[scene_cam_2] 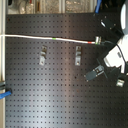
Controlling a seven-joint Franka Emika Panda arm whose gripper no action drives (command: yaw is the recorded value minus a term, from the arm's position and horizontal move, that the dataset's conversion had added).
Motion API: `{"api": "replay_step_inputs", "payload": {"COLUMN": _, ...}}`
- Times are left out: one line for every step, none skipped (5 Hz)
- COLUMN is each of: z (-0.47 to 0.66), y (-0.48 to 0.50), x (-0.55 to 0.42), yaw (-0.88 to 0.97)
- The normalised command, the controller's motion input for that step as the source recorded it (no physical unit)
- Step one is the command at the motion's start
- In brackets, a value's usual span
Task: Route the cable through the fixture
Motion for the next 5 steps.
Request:
{"api": "replay_step_inputs", "payload": {"z": 0.00, "y": 0.175, "x": -0.169, "yaw": 0.23}}
{"api": "replay_step_inputs", "payload": {"z": 0.00, "y": 0.235, "x": -0.150, "yaw": 0.30}}
{"api": "replay_step_inputs", "payload": {"z": 0.21, "y": -0.015, "x": -0.027, "yaw": 0.00}}
{"api": "replay_step_inputs", "payload": {"z": 0.66, "y": -0.041, "x": -0.170, "yaw": -0.25}}
{"api": "replay_step_inputs", "payload": {"z": 0.75, "y": 0.007, "x": -0.275, "yaw": -0.35}}
